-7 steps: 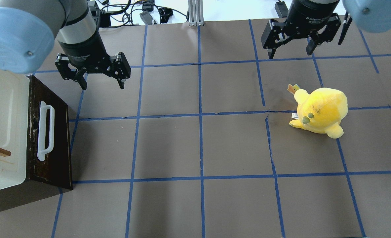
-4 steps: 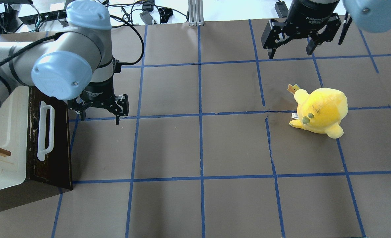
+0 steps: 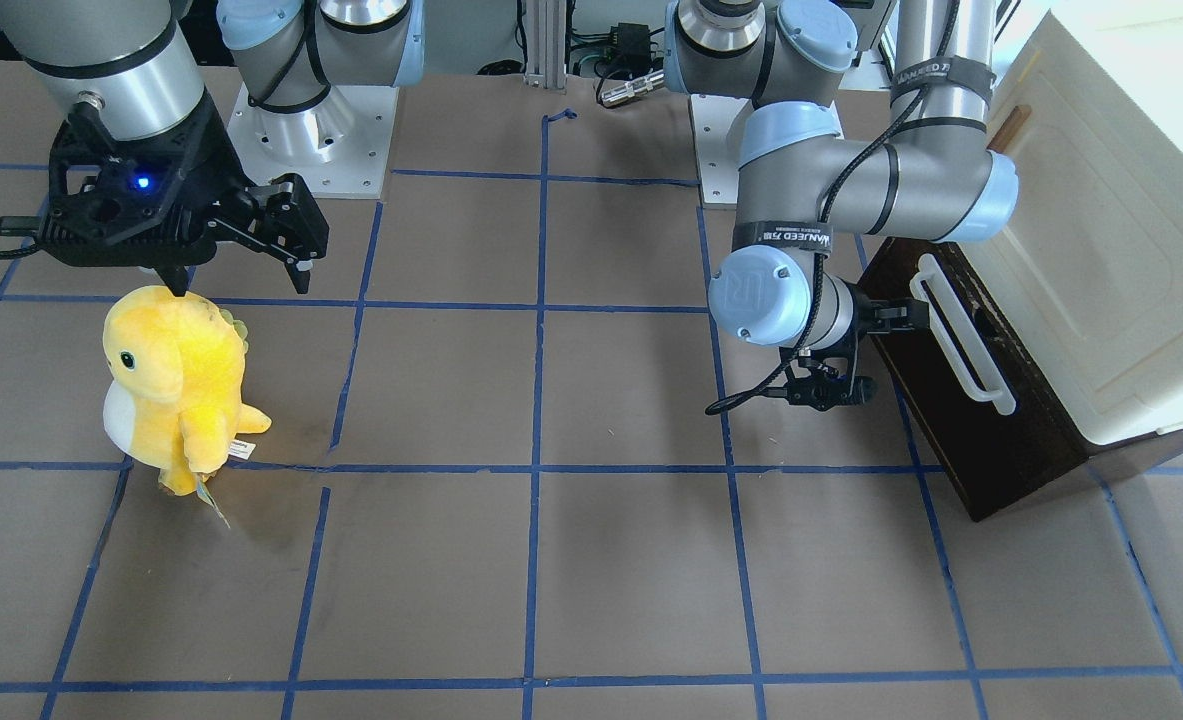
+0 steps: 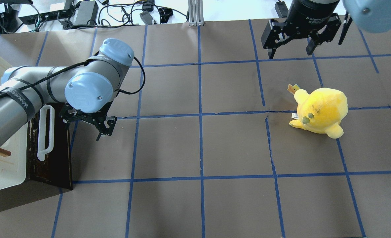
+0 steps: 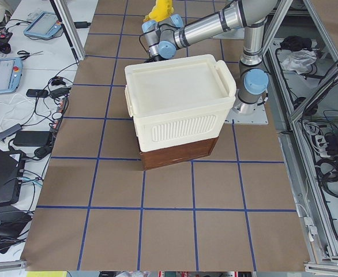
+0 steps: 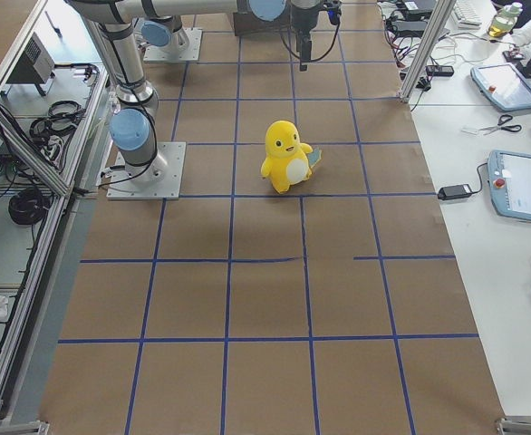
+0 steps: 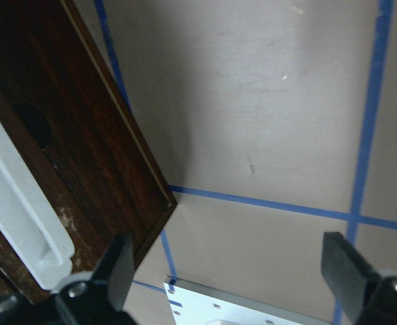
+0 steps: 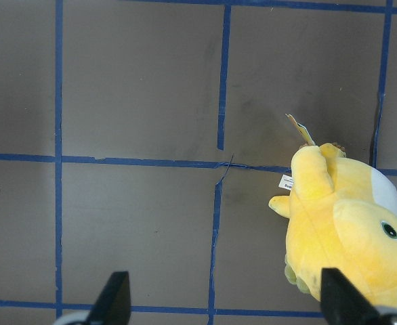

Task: Pull drawer sideways
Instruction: 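Move the left gripper down to the white drawer handle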

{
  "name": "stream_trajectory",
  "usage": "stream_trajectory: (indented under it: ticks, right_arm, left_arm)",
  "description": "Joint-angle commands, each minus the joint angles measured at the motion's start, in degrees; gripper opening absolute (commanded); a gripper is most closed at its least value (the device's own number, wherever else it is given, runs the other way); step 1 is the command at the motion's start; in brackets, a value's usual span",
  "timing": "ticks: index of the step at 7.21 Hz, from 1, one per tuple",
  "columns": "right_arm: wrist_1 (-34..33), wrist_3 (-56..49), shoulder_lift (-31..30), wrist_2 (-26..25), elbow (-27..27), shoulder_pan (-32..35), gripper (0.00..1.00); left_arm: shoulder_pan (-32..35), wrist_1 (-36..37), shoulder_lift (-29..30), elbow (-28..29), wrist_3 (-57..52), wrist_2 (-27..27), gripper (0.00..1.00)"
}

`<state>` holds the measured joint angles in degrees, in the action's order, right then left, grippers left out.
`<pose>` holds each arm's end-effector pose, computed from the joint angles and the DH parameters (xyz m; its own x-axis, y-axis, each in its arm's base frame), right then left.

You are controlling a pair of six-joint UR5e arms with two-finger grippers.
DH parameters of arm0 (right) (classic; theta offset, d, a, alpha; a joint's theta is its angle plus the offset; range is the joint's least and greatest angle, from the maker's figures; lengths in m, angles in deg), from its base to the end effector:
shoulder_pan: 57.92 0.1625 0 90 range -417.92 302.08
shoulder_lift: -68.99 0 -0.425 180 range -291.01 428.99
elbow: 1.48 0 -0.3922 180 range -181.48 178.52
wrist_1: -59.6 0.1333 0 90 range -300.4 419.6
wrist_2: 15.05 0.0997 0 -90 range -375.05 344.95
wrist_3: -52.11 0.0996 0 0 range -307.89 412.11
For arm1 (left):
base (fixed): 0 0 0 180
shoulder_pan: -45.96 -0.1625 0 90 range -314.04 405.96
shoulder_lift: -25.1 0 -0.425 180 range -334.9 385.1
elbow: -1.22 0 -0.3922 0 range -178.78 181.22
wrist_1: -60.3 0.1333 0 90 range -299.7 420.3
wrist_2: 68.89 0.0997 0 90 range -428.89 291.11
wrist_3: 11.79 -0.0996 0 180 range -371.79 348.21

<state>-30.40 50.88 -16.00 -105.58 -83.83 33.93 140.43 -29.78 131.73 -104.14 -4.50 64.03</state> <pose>0.1495 -0.5285 0.5090 -0.9985 -0.0533 0.0102 -0.0537 0.9975 -0.0459 -0.1042 -0.4934 0.2472 -0.7046 0.3070 -0.6398 -0.0236 0.8910 0.4534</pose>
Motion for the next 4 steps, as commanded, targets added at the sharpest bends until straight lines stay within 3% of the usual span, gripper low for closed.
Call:
stream_trajectory:
  ticks: [1,4]
  right_arm:
    - [0.0,0.0,0.0,-0.1,0.0,0.0,1.0]
    - [0.0,0.0,0.0,0.0,0.0,0.0,1.0]
  left_arm:
    - [0.4,0.0,1.7,-1.5,4.8,13.9,1.0]
    - [0.6,-0.4,3.9,-3.3,9.0,18.9,1.0]
